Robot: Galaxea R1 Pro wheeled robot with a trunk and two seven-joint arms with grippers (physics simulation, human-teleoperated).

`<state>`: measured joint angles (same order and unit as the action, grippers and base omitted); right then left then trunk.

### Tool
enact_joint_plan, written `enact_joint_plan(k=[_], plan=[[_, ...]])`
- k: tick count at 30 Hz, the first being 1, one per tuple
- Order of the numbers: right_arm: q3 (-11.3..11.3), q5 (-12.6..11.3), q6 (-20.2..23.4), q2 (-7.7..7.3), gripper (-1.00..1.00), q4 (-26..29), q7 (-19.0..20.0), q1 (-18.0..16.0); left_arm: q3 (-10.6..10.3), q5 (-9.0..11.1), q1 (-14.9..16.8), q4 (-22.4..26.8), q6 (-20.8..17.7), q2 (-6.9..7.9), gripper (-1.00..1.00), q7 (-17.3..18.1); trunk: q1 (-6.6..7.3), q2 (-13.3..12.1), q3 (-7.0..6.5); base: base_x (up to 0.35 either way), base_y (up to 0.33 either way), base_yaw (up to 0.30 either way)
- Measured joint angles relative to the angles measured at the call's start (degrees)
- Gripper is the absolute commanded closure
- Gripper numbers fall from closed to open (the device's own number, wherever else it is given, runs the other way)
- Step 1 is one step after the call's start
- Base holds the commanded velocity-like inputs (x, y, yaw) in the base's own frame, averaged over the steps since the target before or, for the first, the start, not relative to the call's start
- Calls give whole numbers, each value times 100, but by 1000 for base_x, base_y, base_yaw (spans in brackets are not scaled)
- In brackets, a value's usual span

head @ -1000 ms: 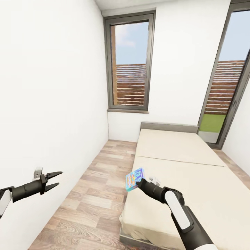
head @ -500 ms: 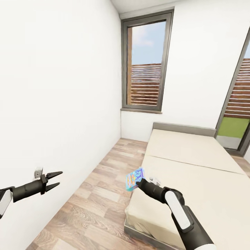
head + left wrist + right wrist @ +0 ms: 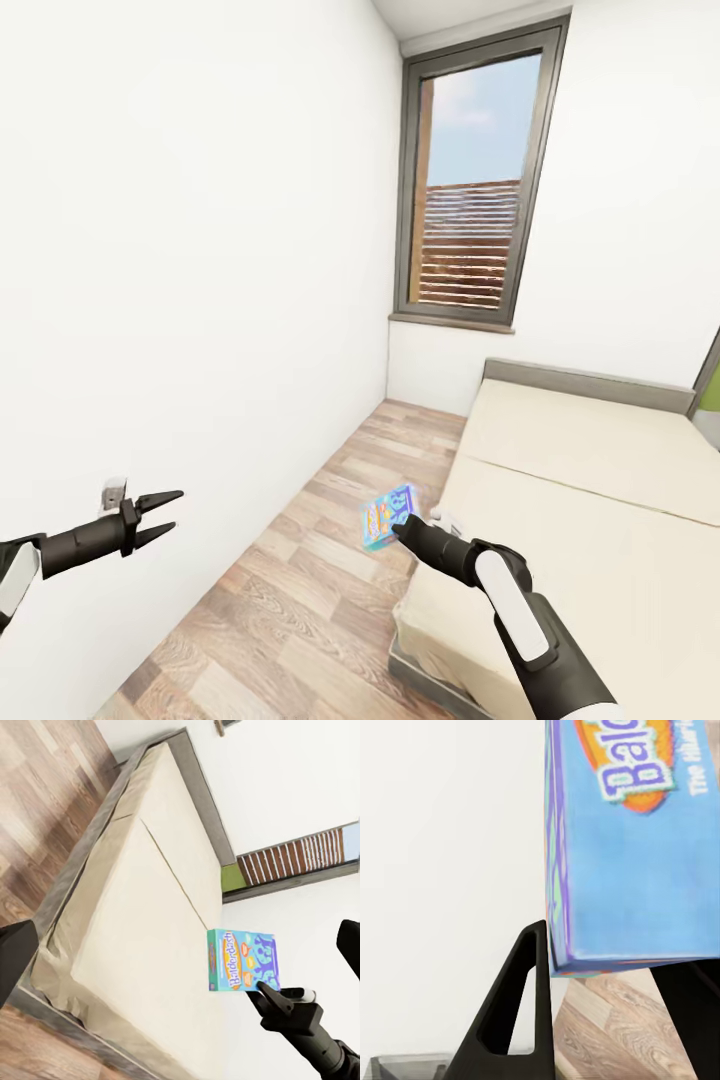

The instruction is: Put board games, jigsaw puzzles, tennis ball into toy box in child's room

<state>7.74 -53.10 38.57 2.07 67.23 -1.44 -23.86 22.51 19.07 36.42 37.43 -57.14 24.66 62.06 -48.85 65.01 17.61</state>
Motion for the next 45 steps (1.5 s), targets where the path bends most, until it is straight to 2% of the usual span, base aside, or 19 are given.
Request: enact_joint_plan(k=[10, 17, 30, 32, 35, 37, 38, 42, 43, 45], plan=[[-13, -22, -12, -5, 100, 6, 1, 14, 0, -1, 1, 3, -10, -5, -100, -2, 220, -401, -175, 0, 0, 68], [1, -49, -288, -18, 100, 4, 8, 49, 0, -1, 0, 12, -11, -5, -100, -3, 374, -682, -301, 0, 0, 1], [2, -59, -309, -24, 100, 5, 9, 58, 0, 0, 0, 17, -11, -8, -100, 13, 660, -1204, -535, 0, 0, 0], [2, -59, -309, -24, 100, 5, 9, 58, -1, 5, -1, 58, -22, -7, -100, 46, 704, -1285, -571, 0, 0, 0], [-1, -56, -309, -24, 100, 6, 9, 60, -13, 32, -14, 396, -168, -4, -100, 95, 770, -1405, -625, 0, 0, 0], [-4, -58, -309, -24, 100, 10, 9, 60, -18, 54, -83, 836, -250, 12, -100, 323, 814, -1485, -661, 0, 0, 0], [-5, -58, -309, -24, 100, 11, 9, 61, -21, 50, -176, 1042, -256, 26, -100, 574, 836, -1525, -679, 0, 0, 0], [1, -61, -310, -24, 100, 28, 21, 61, -24, -8, -568, 1765, -226, 70, -100, 1954, 924, -1686, -751, 0, 0, 0], [1, -63, -310, -24, 100, 34, 22, 61, -22, -29, -630, 1891, -226, 74, -100, 2171, 946, -1726, -769, 0, 0, 0], [2, -69, -310, -24, 100, 72, 24, 61, -20, -56, -686, 2014, -226, 79, -100, 2370, 990, -1806, -805, 0, 0, 0]])
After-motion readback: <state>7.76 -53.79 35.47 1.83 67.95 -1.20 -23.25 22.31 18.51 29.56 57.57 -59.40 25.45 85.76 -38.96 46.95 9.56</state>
